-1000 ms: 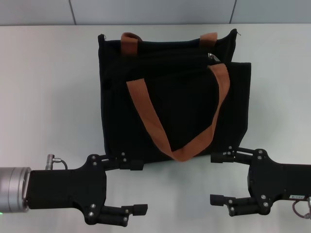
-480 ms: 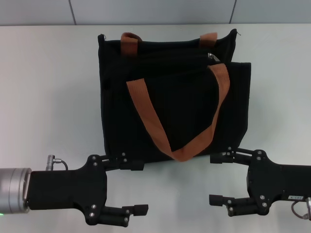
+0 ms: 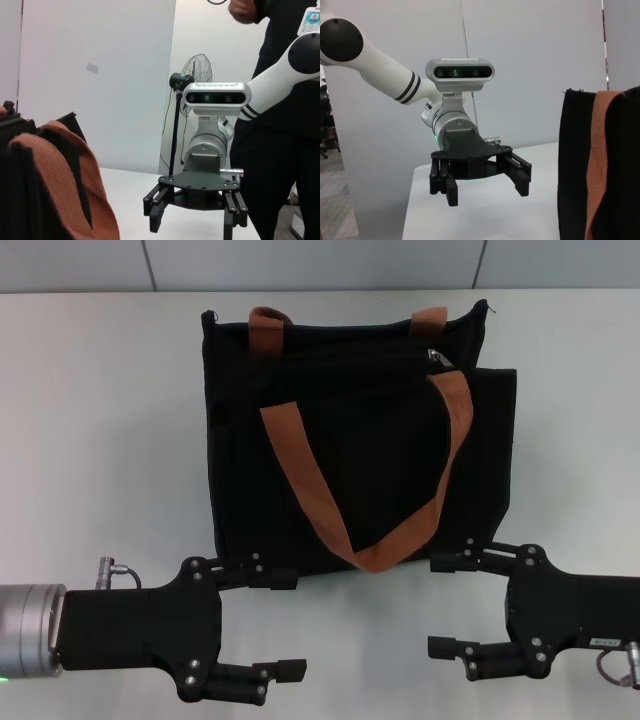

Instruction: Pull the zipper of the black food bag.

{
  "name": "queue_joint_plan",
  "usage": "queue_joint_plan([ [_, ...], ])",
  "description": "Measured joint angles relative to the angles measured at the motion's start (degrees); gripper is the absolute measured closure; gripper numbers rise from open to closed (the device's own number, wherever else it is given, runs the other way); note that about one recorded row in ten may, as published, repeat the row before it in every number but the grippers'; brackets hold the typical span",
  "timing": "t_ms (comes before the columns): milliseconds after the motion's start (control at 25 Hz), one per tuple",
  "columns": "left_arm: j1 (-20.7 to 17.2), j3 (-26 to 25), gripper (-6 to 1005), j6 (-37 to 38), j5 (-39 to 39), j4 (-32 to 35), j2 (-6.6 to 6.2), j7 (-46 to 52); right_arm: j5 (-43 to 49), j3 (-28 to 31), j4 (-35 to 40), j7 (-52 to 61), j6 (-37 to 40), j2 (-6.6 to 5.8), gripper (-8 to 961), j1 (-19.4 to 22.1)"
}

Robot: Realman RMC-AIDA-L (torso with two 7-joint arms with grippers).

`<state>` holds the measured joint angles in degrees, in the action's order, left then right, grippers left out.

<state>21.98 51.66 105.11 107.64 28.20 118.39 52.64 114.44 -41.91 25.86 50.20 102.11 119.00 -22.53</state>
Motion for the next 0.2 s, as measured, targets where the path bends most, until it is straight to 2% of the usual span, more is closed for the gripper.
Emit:
queue_joint_plan([
  [200,0.1,0.0,174,-0.1,-0.1,0.0,0.0,0.0,0.0,0.3,0.0,0.0,-0.3,0.0,114,-0.2],
])
